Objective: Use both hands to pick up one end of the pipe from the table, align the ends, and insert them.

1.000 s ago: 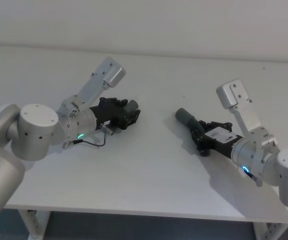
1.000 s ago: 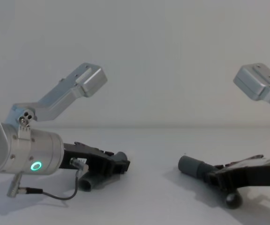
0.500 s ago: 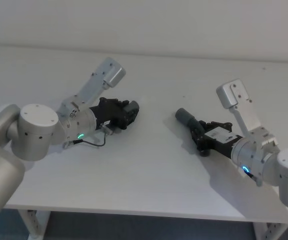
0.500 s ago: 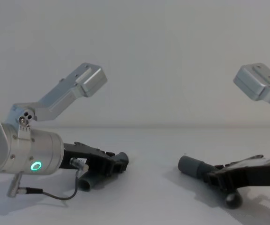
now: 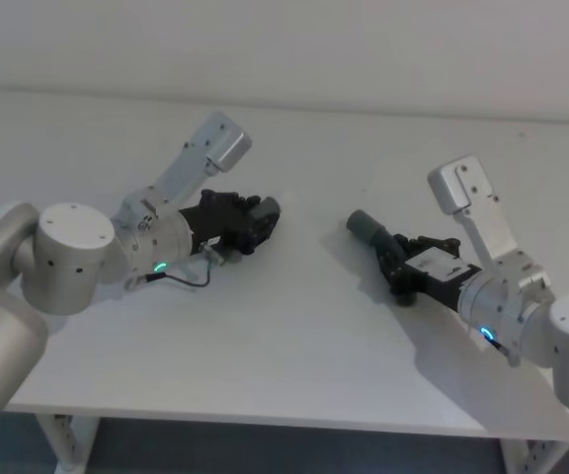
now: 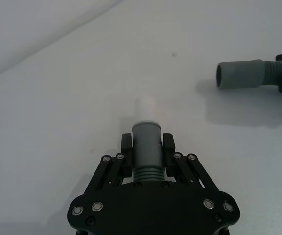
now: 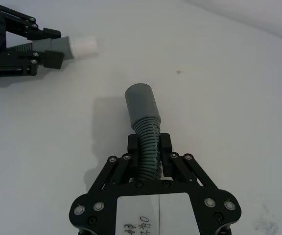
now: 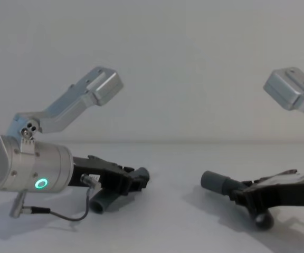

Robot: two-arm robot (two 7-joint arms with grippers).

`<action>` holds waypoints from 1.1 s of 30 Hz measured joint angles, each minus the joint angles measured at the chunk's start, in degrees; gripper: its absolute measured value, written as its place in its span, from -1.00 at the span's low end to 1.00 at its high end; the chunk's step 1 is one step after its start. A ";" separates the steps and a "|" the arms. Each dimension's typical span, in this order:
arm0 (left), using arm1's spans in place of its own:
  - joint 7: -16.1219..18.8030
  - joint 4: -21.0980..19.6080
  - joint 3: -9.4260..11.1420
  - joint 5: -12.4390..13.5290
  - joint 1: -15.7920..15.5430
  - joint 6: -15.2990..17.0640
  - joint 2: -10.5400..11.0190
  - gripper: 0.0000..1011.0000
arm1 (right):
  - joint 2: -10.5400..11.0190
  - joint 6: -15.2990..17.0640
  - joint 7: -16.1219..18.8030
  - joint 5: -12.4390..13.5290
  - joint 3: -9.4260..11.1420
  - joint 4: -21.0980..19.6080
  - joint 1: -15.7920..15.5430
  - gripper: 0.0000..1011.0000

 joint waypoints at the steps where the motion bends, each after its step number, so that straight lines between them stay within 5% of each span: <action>1: -0.47 -0.03 0.16 0.12 -0.14 -0.59 0.17 -0.30 | 0.21 -0.55 0.00 -0.26 -0.05 -0.22 -0.09 -0.50; 18: -6.69 -3.06 3.68 4.04 -3.00 -10.74 4.19 -0.30 | 4.67 -11.21 -1.64 -5.77 0.18 -4.33 -2.82 -0.50; 33: -10.20 -6.68 6.61 11.08 -5.67 -20.67 8.70 -0.30 | 10.33 -22.87 -3.96 -12.39 1.05 -6.81 -5.63 -0.50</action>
